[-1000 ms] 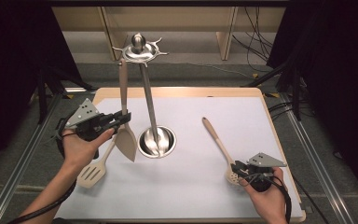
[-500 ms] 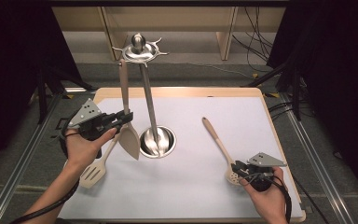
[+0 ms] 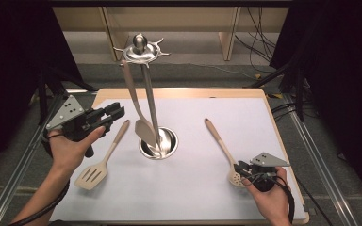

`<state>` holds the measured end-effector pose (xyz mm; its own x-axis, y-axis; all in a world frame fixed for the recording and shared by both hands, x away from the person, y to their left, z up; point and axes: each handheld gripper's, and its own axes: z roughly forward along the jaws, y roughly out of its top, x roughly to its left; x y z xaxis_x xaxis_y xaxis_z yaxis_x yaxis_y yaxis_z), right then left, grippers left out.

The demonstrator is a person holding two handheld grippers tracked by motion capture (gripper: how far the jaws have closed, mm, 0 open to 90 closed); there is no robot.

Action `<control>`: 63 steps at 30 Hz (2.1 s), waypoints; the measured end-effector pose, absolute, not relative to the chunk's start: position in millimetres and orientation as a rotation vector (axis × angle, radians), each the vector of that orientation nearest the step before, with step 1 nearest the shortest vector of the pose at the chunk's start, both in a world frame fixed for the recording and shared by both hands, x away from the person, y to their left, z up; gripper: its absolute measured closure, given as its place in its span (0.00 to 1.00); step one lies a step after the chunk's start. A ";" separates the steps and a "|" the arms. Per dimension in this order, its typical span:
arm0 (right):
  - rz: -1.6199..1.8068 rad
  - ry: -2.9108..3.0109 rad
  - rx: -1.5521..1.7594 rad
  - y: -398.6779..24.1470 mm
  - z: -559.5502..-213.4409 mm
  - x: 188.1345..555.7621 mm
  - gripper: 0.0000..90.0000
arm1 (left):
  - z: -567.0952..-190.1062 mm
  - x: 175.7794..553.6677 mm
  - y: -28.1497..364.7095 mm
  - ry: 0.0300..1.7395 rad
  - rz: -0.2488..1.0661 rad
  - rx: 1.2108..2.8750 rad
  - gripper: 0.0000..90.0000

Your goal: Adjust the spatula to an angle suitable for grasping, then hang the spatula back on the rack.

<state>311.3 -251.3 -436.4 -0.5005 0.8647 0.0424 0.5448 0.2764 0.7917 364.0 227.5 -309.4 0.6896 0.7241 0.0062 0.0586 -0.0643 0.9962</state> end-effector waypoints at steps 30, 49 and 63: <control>1.105 2.141 1.317 -251.6 -434.1 308.8 0.83 | -292.1 356.3 215.1 0.668 0.633 1.501 0.99; 1.093 2.149 1.312 -250.9 -435.1 306.2 0.83 | -235.8 369.8 198.7 0.638 0.667 1.399 0.99; 1.093 2.148 1.314 -251.4 -434.9 306.0 0.83 | -225.8 377.8 196.2 0.648 0.675 1.379 0.99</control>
<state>306.0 -251.4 -434.9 -0.4820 0.8738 0.0639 0.5662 0.2549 0.7839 377.8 196.2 -225.8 0.6546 0.7557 -0.0203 -0.0504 0.0705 0.9962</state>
